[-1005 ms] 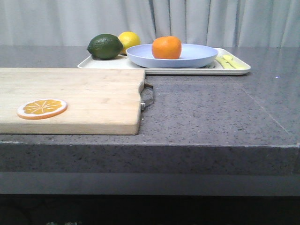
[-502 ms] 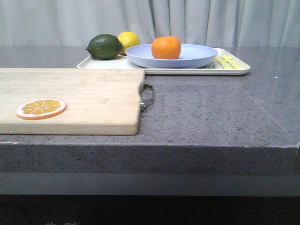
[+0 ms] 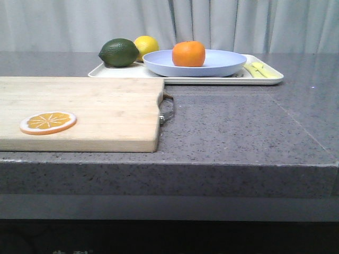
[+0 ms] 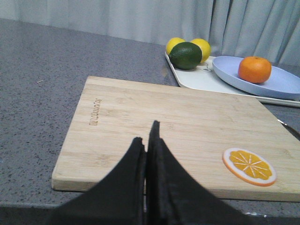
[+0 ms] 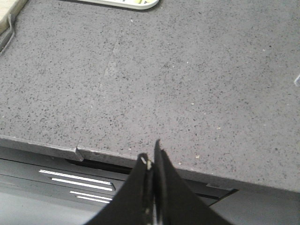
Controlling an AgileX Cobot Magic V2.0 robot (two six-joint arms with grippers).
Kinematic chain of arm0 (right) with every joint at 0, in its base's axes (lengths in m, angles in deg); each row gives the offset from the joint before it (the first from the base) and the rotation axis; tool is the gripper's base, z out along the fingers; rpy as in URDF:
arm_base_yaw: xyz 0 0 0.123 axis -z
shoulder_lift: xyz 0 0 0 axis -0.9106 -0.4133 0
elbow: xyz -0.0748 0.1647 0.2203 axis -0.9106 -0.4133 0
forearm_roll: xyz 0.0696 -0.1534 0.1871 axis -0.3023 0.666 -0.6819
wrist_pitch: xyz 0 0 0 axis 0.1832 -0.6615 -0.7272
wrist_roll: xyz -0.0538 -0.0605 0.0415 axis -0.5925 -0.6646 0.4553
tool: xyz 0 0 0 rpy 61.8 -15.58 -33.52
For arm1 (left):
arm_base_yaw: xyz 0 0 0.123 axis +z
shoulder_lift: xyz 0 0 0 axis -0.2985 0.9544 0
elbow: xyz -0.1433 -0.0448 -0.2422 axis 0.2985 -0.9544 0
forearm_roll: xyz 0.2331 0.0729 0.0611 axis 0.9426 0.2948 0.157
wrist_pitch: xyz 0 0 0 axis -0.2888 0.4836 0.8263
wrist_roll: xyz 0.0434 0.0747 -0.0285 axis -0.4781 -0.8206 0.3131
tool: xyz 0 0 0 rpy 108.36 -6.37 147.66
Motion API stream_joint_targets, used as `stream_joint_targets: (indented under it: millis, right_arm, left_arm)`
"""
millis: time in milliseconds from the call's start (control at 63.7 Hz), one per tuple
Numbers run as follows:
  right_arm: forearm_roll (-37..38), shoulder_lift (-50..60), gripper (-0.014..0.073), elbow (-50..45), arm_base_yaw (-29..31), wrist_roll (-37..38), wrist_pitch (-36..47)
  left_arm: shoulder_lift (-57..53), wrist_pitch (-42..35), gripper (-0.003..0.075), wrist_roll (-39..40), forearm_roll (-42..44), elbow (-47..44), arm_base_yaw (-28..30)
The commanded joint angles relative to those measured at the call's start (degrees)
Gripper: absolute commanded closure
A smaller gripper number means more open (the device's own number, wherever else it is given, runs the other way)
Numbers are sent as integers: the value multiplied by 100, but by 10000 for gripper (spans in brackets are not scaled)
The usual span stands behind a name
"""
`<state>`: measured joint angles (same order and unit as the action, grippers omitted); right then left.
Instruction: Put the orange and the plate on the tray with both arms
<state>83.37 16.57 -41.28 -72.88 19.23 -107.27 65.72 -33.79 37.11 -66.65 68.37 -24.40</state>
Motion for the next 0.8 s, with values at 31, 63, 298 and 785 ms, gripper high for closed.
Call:
stream_joint_targets:
  millis: [31, 63, 298, 785]
  right_arm:
    - [87, -33, 662, 131, 15, -69, 347]
    - [87, -33, 662, 131, 15, -69, 347]
    - [87, -33, 662, 131, 15, -69, 348]
    - [87, -33, 662, 131, 15, -69, 348]
  left_arm:
    - [-125, -1301, 738, -22, 32, -312, 43]
    - [-125, -1539, 737, -22, 32, -452, 43]
    - [-125, -1777, 738, -22, 33, -683, 43]
    - [-125, -2016, 738, 33, 213, -683, 43]
